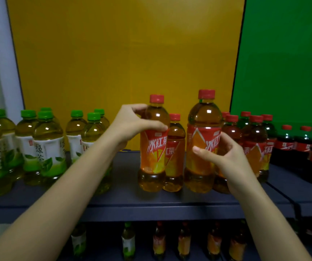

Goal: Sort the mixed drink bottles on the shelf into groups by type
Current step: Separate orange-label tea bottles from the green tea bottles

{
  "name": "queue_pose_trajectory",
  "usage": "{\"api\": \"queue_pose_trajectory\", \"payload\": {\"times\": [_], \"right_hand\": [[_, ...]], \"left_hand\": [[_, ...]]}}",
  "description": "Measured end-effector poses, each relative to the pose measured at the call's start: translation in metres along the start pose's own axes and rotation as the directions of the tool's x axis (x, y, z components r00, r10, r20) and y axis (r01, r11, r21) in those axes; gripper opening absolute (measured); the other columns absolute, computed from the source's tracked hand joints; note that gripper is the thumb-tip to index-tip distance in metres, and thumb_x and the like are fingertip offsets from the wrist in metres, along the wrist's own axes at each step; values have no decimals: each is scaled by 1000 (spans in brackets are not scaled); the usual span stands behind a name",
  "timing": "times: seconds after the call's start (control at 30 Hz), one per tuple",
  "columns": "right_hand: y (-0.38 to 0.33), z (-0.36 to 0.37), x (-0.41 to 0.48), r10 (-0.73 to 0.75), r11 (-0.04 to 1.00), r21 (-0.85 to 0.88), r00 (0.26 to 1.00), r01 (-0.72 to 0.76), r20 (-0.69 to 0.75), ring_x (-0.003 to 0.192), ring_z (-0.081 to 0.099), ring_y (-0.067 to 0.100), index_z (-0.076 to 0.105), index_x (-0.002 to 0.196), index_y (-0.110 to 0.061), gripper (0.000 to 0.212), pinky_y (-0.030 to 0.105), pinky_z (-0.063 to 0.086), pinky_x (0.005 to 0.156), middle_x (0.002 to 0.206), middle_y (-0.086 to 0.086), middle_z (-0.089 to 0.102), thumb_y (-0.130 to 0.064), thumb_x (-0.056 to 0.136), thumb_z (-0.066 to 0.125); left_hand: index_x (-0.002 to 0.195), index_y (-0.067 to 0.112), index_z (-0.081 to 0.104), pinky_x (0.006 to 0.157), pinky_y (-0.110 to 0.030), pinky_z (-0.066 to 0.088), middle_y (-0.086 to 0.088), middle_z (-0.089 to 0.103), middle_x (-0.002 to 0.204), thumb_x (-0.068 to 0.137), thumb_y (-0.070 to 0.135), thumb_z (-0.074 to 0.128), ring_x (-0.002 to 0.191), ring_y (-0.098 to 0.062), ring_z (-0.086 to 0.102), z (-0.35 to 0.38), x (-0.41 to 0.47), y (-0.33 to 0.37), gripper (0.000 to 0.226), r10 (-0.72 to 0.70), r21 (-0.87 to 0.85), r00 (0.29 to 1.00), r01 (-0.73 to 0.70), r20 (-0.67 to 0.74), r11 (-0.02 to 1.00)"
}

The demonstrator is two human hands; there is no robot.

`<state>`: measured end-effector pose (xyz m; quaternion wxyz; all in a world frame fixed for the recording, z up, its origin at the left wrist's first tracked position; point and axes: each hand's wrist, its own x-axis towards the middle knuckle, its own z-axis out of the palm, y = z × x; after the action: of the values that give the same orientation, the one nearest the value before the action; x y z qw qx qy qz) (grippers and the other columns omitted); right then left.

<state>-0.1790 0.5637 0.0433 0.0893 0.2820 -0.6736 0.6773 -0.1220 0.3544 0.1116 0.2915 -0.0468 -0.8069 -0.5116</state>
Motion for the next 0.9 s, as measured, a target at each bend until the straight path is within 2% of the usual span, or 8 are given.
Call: {"api": "queue_pose_trajectory", "payload": {"times": [0.17, 0.27, 0.33, 0.43, 0.57, 0.63, 0.73, 0.9], "right_hand": [[41, 1, 3, 69, 996, -43, 995, -72, -66, 112, 54, 12, 40, 137, -22, 97, 35, 50, 91, 124, -6, 56, -45, 51, 78], [59, 3, 5, 68, 996, -50, 993, -73, -97, 99, 52, 2, 37, 138, -21, 85, 26, 46, 87, 108, -17, 53, -34, 64, 78], [67, 4, 7, 58, 996, -59, 991, -66, -124, 90, 50, -3, 37, 137, -22, 76, 19, 43, 80, 98, -25, 48, -27, 71, 75], [77, 6, 13, 20, 989, -143, 991, -39, -133, 98, 51, -2, 37, 136, -22, 73, 24, 45, 88, 103, -25, 50, -33, 73, 72], [90, 12, 17, -46, 968, -251, 984, 2, -170, 111, 47, 5, 34, 139, -18, 72, 26, 42, 96, 121, -11, 49, -37, 78, 66], [95, 15, 19, -70, 959, -282, 982, 18, -176, 116, 45, 6, 30, 141, -16, 72, 25, 39, 96, 128, -7, 47, -37, 81, 63], [101, 18, 25, -89, 952, -305, 980, 31, -179, 126, 41, 13, 23, 144, -16, 72, 30, 37, 104, 139, -1, 42, -37, 85, 59], [111, 26, 30, -89, 950, -310, 982, 32, -169, 135, 32, 18, 13, 146, -14, 70, 29, 28, 110, 147, 5, 31, -32, 91, 52]], "left_hand": [[91, 26, 68, 70, -25, 54, 9, 70, 90, 57, 17, 86, 84, -7, 66, 12, 0, -32, 39, -15, 35, 999, 16, -34, 999], [91, 27, 67, 76, -32, 56, 8, 70, 92, 57, 19, 85, 87, -9, 67, 16, 2, -49, 40, -26, 17, 999, 27, -28, 999], [99, 24, 68, 79, -36, 56, 5, 71, 97, 51, 30, 84, 90, -12, 67, 18, 3, -58, 51, -33, 5, 999, 33, -37, 999], [112, 20, 63, 78, -29, 54, 8, 67, 103, 46, 43, 77, 94, -7, 63, 23, 5, -67, 71, -24, 13, 998, 25, -64, 1000], [114, 35, 52, 74, -15, 50, 18, 59, 106, 59, 41, 70, 98, 2, 57, 39, -3, -76, 58, 22, -63, 997, -26, -76, 998], [123, 37, 46, 82, -22, 54, 14, 59, 113, 68, 39, 65, 104, 0, 59, 49, -6, -83, 58, 37, -140, 997, -45, -63, 989], [146, 27, 16, 94, -28, 50, 8, 50, 130, 79, 42, 56, 117, -3, 53, 63, -7, -94, 79, 64, -137, 997, -70, -50, 988], [146, 31, 1, 105, -36, 42, 3, 38, 144, 85, 49, 56, 128, -7, 43, 88, 2, -108, 84, 92, -84, 993, -98, -71, 992]]}}
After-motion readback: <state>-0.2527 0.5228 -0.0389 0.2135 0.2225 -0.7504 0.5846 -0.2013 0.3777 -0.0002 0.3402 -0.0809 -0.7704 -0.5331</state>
